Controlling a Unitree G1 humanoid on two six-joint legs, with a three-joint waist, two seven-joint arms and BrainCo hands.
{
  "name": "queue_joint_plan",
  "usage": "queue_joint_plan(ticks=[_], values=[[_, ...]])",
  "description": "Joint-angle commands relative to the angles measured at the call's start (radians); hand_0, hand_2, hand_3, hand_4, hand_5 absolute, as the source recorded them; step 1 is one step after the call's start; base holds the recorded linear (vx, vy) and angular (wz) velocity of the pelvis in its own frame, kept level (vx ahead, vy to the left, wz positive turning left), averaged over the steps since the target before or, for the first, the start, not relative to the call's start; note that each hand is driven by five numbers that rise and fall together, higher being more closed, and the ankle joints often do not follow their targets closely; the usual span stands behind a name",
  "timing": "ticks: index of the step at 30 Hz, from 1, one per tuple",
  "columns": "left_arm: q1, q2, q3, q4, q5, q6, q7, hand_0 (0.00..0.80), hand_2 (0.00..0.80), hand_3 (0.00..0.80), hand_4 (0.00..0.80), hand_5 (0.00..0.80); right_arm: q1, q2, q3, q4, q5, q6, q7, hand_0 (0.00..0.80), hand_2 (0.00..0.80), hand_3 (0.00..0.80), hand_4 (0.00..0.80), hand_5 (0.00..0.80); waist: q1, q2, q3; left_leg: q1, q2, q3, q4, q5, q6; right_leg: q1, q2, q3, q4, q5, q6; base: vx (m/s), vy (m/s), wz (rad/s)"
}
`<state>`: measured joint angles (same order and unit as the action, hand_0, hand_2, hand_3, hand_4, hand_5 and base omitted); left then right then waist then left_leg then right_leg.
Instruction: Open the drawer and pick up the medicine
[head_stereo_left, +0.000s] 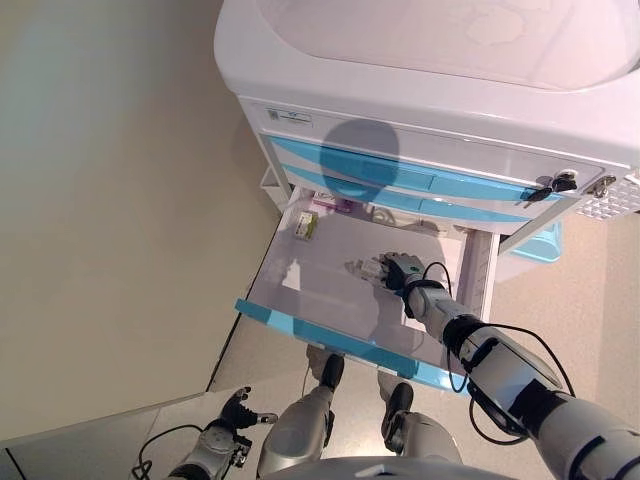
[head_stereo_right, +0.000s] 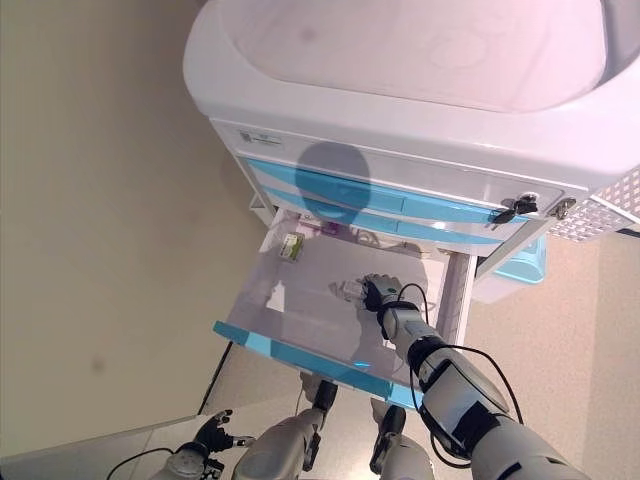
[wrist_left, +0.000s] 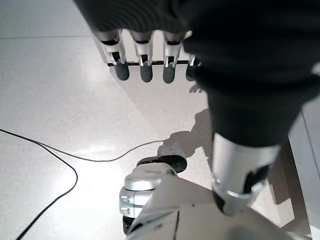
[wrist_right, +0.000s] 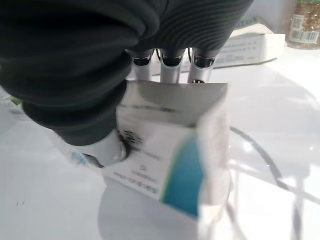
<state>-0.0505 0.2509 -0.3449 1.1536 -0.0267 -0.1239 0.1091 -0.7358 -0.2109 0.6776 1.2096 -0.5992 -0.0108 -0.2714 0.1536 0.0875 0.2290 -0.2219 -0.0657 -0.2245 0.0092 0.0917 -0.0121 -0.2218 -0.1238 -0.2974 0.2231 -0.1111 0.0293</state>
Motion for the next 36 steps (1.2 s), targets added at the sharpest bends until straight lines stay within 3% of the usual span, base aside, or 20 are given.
queue_joint_plan(ticks=[1, 10, 16, 22, 27, 29, 34, 36], values=[[-0.028, -0.009, -0.013, 0.023, -0.034, -0.016, 0.022, 0.0, 0.0, 0.0, 0.0, 0.0, 0.02, 0.005, 0.051, 0.033, -0.042, 0.023, 0.013, 0.8, 0.8, 0.8, 0.8, 0.8, 0.004, -0.007, 0.019, 0.024, -0.074, 0.048, -0.059, 0.002, 0.063, -0.021, -0.026, 0.049, 0.011, 0.079, 0.028, -0.003, -0.008, -0.03], [-0.025, -0.009, 0.002, 0.055, -0.027, -0.012, 0.012, 0.0, 0.0, 0.0, 0.0, 0.0, 0.017, -0.017, 0.047, -0.016, -0.03, 0.008, 0.007, 0.8, 0.8, 0.8, 0.8, 0.8, -0.011, -0.025, 0.004, 0.035, -0.061, 0.059, -0.068, 0.0, 0.058, -0.005, -0.01, 0.062, -0.026, 0.091, 0.028, 0.0, -0.003, -0.01], [-0.015, 0.005, 0.06, 0.095, -0.018, 0.001, 0.006, 0.0, 0.0, 0.0, 0.0, 0.0, -0.005, -0.058, 0.076, -0.276, 0.039, -0.049, 0.084, 0.8, 0.8, 0.8, 0.8, 0.8, -0.04, -0.081, -0.013, 0.049, -0.033, 0.12, -0.073, -0.008, 0.048, 0.006, 0.026, 0.112, -0.076, 0.116, 0.03, 0.001, -0.033, -0.26], [0.001, 0.03, 0.129, 0.123, 0.0, 0.013, -0.016, 0.0, 0.0, 0.0, 0.0, 0.0, 0.043, -0.143, 0.031, -0.553, 0.235, -0.101, 0.209, 0.8, 0.8, 0.8, 0.8, 0.8, -0.073, -0.142, -0.046, 0.098, -0.005, 0.187, -0.083, -0.021, 0.038, 0.046, 0.062, 0.168, -0.124, 0.136, 0.034, 0.024, -0.039, -0.44], [0.008, 0.039, 0.143, 0.119, 0.007, 0.013, -0.032, 0.0, 0.0, 0.0, 0.0, 0.0, 0.056, -0.198, 0.016, -0.659, 0.32, -0.117, 0.27, 0.8, 0.8, 0.8, 0.8, 0.8, -0.085, -0.156, -0.062, 0.121, 0.003, 0.205, -0.084, -0.027, 0.034, 0.065, 0.069, 0.185, -0.134, 0.14, 0.035, 0.024, -0.017, -0.22], [0.026, 0.054, 0.164, 0.123, 0.025, 0.016, -0.063, 0.0, 0.0, 0.0, 0.0, 0.0, 0.056, -0.274, 0.008, -0.769, 0.512, -0.129, 0.391, 0.8, 0.8, 0.8, 0.8, 0.8, -0.096, -0.171, -0.097, 0.152, 0.01, 0.229, -0.087, -0.037, 0.03, 0.094, 0.077, 0.204, -0.155, 0.147, 0.038, 0.06, -0.019, -0.23], [0.044, 0.063, 0.178, 0.129, 0.035, 0.017, -0.093, 0.0, 0.0, 0.0, 0.0, 0.0, 0.027, -0.373, 0.02, -0.862, 0.653, -0.126, 0.48, 0.8, 0.8, 0.8, 0.8, 0.8, -0.1, -0.18, -0.127, 0.173, 0.015, 0.25, -0.091, -0.044, 0.026, 0.118, 0.082, 0.222, -0.178, 0.155, 0.044, 0.044, -0.002, -0.17], [0.075, 0.072, 0.205, 0.147, 0.05, 0.016, -0.117, 0.0, 0.0, 0.0, 0.0, 0.0, -0.024, -0.516, 0.024, -0.988, 0.854, -0.118, 0.559, 0.8, 0.8, 0.8, 0.8, 0.8, -0.104, -0.188, -0.167, 0.198, 0.021, 0.278, -0.096, -0.052, 0.02, 0.141, 0.09, 0.243, -0.207, 0.167, 0.051, 0.068, 0.012, -0.07]])
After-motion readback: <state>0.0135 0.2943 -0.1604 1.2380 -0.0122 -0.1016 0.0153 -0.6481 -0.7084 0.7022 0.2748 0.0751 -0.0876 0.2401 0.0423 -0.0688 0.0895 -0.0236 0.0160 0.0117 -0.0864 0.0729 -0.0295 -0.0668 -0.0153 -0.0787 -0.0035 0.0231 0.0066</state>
